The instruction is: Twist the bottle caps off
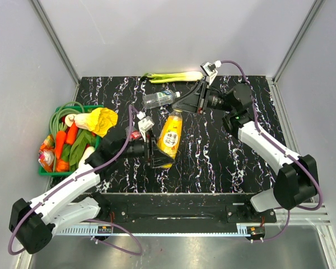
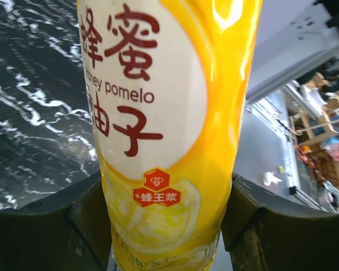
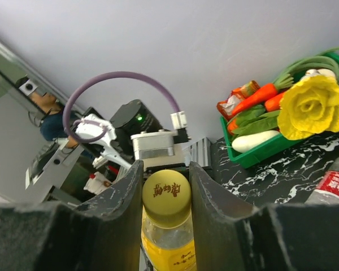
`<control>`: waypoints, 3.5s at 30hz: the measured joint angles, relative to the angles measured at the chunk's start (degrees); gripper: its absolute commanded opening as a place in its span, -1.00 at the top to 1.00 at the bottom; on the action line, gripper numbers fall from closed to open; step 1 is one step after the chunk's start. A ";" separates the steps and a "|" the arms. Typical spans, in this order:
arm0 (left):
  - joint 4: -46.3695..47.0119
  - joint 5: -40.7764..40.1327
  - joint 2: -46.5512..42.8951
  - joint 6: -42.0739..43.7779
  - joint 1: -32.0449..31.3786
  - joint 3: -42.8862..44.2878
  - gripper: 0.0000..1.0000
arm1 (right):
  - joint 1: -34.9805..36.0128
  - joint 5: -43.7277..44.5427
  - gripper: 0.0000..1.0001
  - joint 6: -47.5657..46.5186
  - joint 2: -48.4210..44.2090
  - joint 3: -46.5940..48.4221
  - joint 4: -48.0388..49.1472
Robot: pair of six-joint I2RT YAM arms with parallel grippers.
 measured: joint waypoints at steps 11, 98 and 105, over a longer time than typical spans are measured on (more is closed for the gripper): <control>23.34 15.69 2.12 -16.83 1.64 -4.83 0.68 | 0.07 -5.66 1.00 8.61 0.00 0.37 14.19; -42.66 -62.23 3.41 17.31 -17.79 20.41 0.66 | 3.67 10.82 -0.25 -4.26 1.73 4.50 -18.23; -43.10 -63.52 4.02 17.14 -18.34 20.41 0.66 | 3.67 10.82 -0.24 -3.02 2.32 4.50 -18.23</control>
